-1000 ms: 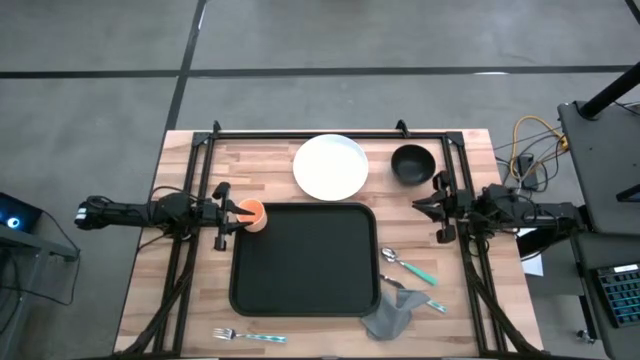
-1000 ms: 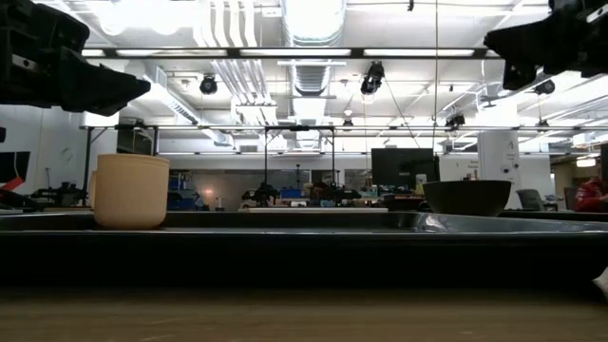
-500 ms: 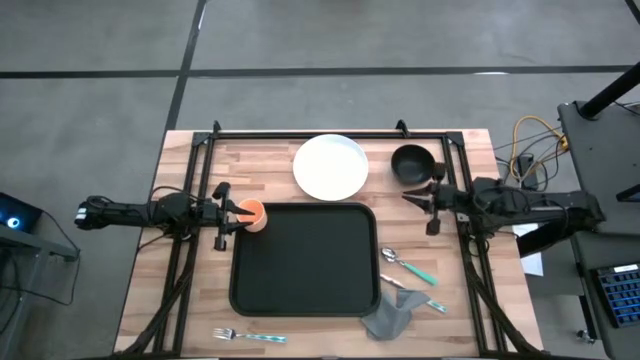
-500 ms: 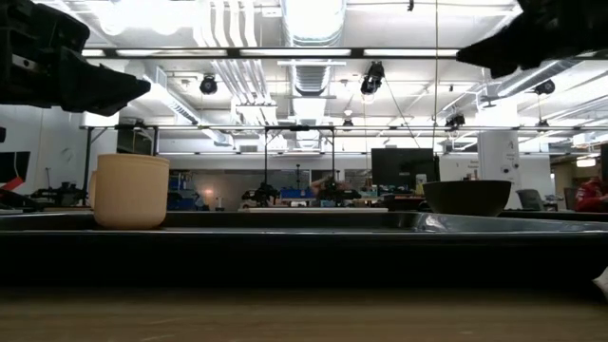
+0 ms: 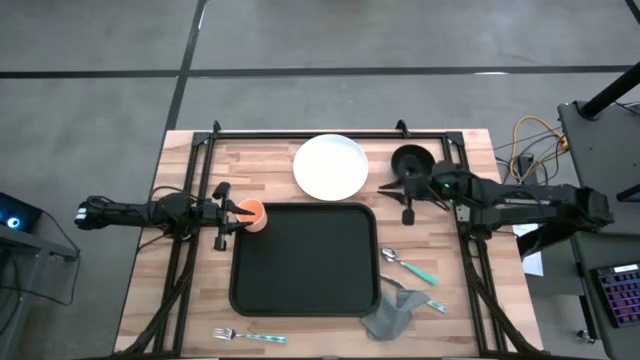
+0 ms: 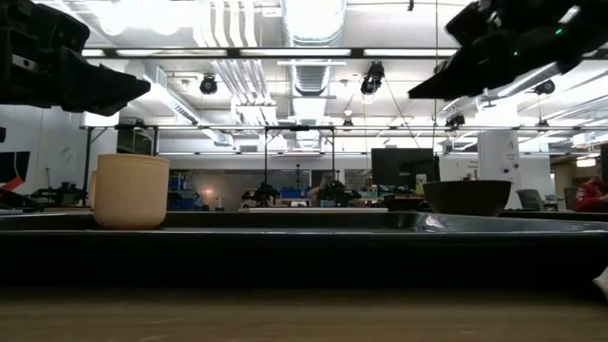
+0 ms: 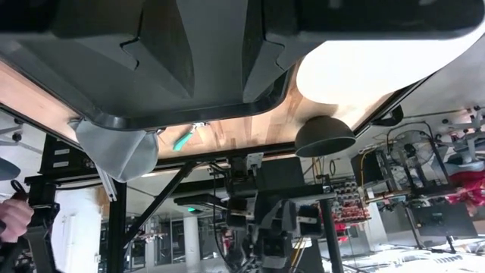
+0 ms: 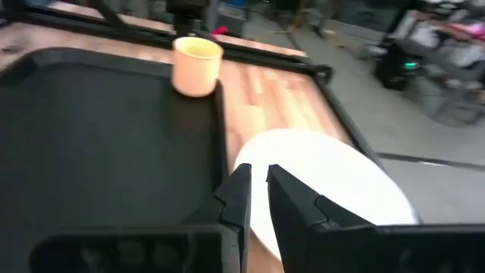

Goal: Set up tray
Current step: Put the plate on the serving tray

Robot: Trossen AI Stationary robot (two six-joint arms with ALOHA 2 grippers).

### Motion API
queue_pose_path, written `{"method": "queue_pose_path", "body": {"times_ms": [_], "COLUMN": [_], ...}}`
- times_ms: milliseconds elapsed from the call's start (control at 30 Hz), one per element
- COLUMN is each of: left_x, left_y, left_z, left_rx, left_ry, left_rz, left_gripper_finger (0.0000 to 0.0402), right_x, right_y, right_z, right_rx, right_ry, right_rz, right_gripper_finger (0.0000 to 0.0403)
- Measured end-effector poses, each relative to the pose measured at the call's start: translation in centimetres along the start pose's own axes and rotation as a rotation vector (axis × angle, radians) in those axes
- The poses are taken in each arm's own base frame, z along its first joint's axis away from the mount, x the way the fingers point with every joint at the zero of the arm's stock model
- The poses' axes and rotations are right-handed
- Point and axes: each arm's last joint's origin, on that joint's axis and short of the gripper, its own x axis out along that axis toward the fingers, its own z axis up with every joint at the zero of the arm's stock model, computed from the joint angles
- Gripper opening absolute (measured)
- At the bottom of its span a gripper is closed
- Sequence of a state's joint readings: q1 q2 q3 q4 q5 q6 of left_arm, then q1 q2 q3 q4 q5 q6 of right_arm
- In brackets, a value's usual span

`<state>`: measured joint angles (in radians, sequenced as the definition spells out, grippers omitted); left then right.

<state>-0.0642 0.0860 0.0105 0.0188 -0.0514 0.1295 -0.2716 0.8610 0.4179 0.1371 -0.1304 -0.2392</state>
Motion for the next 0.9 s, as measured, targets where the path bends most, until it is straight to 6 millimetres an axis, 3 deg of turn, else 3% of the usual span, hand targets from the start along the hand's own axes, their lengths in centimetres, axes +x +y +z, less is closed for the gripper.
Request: {"method": "queue_pose_path", "body": {"times_ms": [333, 600, 733, 900], "left_x": [0.0, 0.0, 0.0, 0.0], "left_y": [0.0, 0.0, 0.0, 0.0], "left_z": [0.0, 0.0, 0.0, 0.0], "left_rx": [0.000, 0.000, 0.000, 0.000], "left_ry": [0.000, -0.001, -0.001, -0.002], "left_rz": [0.001, 0.001, 0.001, 0.001], "left_gripper_finger": [0.0093, 0.0093, 0.0093, 0.0093], "right_x": [3.2, 6.0, 7.3, 8.7], "right_y": [-2.3, -3.1, -3.5, -3.9], "right_z": [-2.3, -1.9, -1.6, -1.8], "right_rx": [-0.011, -0.047, -0.034, -0.036], "right_ry": [0.100, 0.175, 0.231, 0.288], "right_rz": [0.038, 0.067, 0.086, 0.094], "right_gripper_finger": [0.0036, 0.0039, 0.0062, 0.0119]}}
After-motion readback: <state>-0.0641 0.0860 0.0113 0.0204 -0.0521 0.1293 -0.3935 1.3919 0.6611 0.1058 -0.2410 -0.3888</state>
